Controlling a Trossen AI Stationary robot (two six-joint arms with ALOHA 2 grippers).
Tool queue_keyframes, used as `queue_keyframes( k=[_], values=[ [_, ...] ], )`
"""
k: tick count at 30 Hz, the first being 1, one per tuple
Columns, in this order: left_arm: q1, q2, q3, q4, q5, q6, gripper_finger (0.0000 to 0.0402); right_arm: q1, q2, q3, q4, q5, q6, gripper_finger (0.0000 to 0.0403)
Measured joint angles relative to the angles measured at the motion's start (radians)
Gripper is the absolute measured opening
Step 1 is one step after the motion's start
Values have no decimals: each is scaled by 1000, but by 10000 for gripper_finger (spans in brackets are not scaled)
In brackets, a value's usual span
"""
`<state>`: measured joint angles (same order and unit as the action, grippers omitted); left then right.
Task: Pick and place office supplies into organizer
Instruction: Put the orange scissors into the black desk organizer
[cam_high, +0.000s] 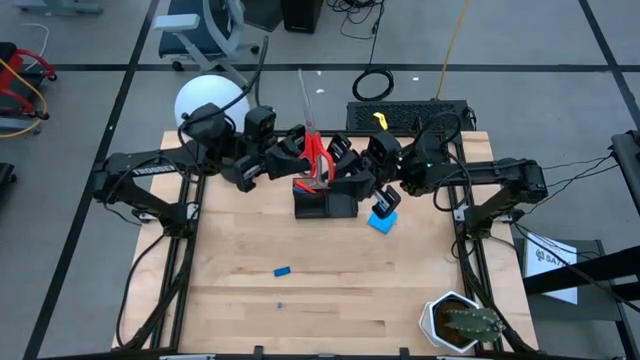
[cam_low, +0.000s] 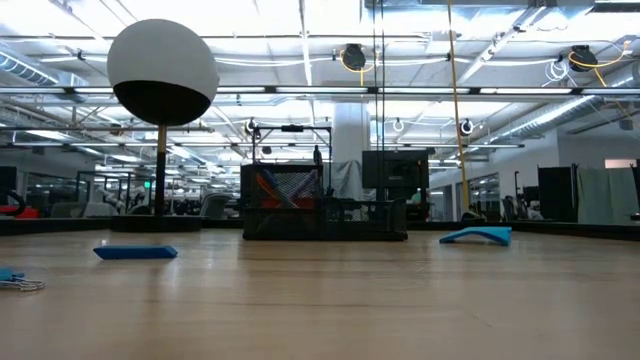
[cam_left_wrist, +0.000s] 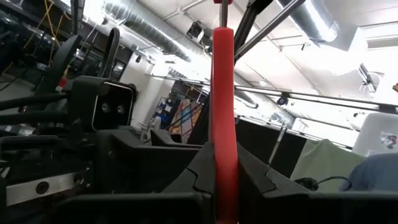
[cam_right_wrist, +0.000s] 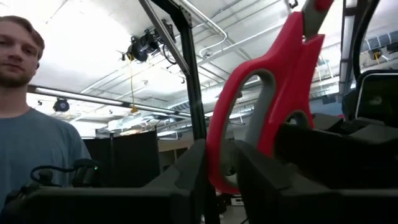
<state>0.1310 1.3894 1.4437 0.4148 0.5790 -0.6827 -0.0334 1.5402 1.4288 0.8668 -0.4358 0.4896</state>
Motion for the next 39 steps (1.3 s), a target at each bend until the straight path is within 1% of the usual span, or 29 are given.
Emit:
queue_keyframes(
  k=[3,5,7,13,18,21,25,30,33,36,39],
  values=[
    [6,-3,0,-1,0,-4,26,-3,0,0,-1,6,4,103],
    [7,-15,-1,-16,-6,-16,26,-6,0,0,-2,6,21,111],
    [6,-27,-1,-39,-10,15,26,-11,1,0,-5,3,30,113],
    [11,-103,-1,-269,-57,137,26,-15,-27,0,-19,9,10,106],
    [24,-180,0,-432,-113,186,26,-24,-71,0,-105,21,-39,102],
    [26,-226,0,-556,-163,237,26,-33,-85,0,-133,31,-58,102],
    [26,-282,0,-725,-269,302,26,-35,-96,0,-159,84,-87,100],
    [26,-313,-1,-906,-397,387,26,-33,-95,0,-196,101,-93,100],
    [26,-314,0,-1003,-466,409,26,-33,-95,0,-244,137,-92,100],
    [24,-304,-1,-1074,-500,413,26,-33,-94,0,-278,155,-92,100],
    [24,-293,-1,-1103,-485,400,26,-33,-95,0,-349,173,-93,100]
  ],
)
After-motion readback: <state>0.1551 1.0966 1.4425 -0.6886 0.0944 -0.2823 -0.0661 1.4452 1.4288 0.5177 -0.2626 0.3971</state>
